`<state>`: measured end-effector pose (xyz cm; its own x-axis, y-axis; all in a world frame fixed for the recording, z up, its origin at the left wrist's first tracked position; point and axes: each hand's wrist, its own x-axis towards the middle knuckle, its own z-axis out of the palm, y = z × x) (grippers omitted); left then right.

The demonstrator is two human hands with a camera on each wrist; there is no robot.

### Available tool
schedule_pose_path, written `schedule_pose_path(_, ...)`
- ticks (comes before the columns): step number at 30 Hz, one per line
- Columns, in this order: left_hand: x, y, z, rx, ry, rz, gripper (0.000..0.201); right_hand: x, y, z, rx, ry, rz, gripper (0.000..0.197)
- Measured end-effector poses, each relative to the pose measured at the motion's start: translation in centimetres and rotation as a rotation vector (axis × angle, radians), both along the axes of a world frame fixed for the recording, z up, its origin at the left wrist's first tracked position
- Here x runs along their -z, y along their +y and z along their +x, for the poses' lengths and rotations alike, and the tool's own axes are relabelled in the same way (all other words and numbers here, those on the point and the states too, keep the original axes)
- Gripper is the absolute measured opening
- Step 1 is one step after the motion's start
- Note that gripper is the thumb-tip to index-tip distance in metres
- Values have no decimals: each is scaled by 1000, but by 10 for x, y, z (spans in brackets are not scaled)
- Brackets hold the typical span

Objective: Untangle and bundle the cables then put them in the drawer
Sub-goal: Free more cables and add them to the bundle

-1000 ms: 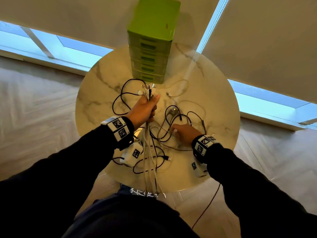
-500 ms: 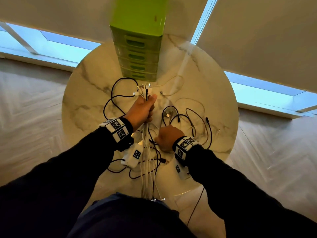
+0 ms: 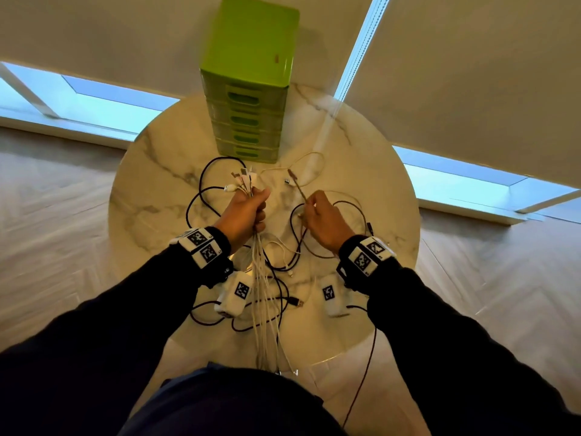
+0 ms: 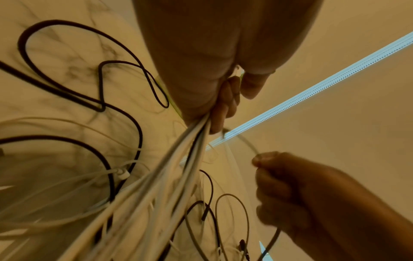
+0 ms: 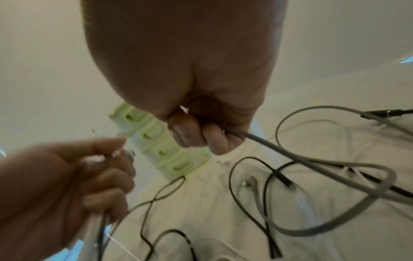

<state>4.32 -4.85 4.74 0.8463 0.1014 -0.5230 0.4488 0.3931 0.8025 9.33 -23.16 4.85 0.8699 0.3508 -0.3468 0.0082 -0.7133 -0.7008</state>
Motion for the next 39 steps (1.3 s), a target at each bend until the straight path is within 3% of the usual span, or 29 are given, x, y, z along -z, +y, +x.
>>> schedule_pose_path(2, -6, -3, -1, -19, 12, -34, 32, -16, 3, -4, 83, -66, 155, 9)
schedule_pose_path(5, -15, -9, -4, -45, 2, -80, 25, -36, 12, -26, 21, -137, 253, 7)
schedule_pose_path(11, -28, -24, -11, -12, -87, -94, 50, -41, 19, -84, -221, -146, 103, 18)
schedule_pose_path(16, -27, -31, -15, 29, -96, 10, 36, -35, 19, -94, -209, -157, -24, 23)
schedule_pose_path(24, -26, -36, -23, 87, -147, 18, 42, -31, 12, -98, -153, -133, 15, 17)
schedule_pose_path(28, -29, -34, -22, 96, -203, 136, 44, -26, 4, -100, -202, -119, 55, 24)
schedule_pose_path(34, -43, -16, -13, -38, -172, -43, 42, 2, -36, -110, -257, -52, -12, 34)
schedule_pose_path(39, -56, 11, -4, -108, -242, 43, 36, 23, -81, -101, -242, 107, -202, 34)
